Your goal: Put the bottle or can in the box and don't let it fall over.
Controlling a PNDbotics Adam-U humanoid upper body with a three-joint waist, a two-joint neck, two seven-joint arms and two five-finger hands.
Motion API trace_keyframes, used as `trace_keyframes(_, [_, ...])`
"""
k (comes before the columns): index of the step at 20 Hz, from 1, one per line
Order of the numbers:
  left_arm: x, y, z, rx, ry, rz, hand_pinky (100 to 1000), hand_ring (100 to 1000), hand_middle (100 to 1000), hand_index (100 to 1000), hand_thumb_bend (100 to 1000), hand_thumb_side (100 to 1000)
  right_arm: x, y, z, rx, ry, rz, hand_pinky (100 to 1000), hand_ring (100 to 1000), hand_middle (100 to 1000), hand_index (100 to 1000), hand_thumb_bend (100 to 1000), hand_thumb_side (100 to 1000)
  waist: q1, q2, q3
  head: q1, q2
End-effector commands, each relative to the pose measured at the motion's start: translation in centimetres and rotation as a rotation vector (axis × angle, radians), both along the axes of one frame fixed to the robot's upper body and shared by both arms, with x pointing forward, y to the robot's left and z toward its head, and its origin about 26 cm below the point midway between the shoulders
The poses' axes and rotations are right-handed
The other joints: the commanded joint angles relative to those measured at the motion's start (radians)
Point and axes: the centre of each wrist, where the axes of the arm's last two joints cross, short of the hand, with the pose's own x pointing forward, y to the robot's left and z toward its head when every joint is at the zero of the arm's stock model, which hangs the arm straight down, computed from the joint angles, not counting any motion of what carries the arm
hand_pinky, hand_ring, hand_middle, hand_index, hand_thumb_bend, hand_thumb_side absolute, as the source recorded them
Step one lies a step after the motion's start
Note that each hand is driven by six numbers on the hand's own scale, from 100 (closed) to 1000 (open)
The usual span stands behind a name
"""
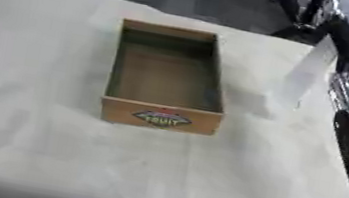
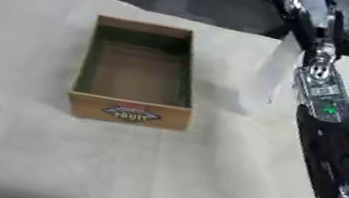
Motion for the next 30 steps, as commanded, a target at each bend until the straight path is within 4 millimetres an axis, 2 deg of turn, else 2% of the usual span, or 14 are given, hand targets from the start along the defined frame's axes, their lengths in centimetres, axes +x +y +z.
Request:
trace_keyframes(1, [0.1,0.0,0.4,0.003,-0.014,-0.01,747,776,662,821,492,747,0.0,1.9,2.9,-0.028,-0.067,0.076,420,362,126,307,332,599,0.004,-0.024,0.004,-0.004,-0.001])
trace_keyframes(8, [0.1,-0.3,0.4,0.002,-0.011,-0.028,747,776,661,821,494,746,0.0,7.7,4.2,-0.054,-0.097,0.236,422,364,129,308,343,610,0.004,-0.026,0.033,-0.029,-0.008])
trace_keyframes(16, [0.2,-0.5,0.4,0.004,-0.011,-0.037,747,775,660,821,497,745,-0.4,11.7,5.3,-0.049,-0.129,0.329,423,366,132,310,352,615,0.003,-0.025,0.056,-0.05,-0.016])
trace_keyframes(23, [0.3,-0.6,0.6,0.002,-0.017,-0.043,747,775,659,821,499,744,-0.5,14.2,2.3,-0.13,-0.05,0.398,428,382,165,346,419,582,0.004,-0.025,0.06,-0.068,-0.026])
trace_keyframes(28, [0.3,-0.6,0.6,0.001,-0.017,-0.04,747,775,658,821,501,744,-0.5,14.9,-0.1,-0.2,-0.015,0.409,440,414,218,401,559,489,0.002,-0.024,0.062,-0.076,-0.037])
trace_keyframes(30, [0.3,-0.5,0.6,0.001,-0.018,-0.038,747,775,658,821,501,744,-0.7,15.0,-0.9,-0.241,-0.01,0.412,457,443,279,460,617,466,0.001,-0.023,0.06,-0.077,-0.041])
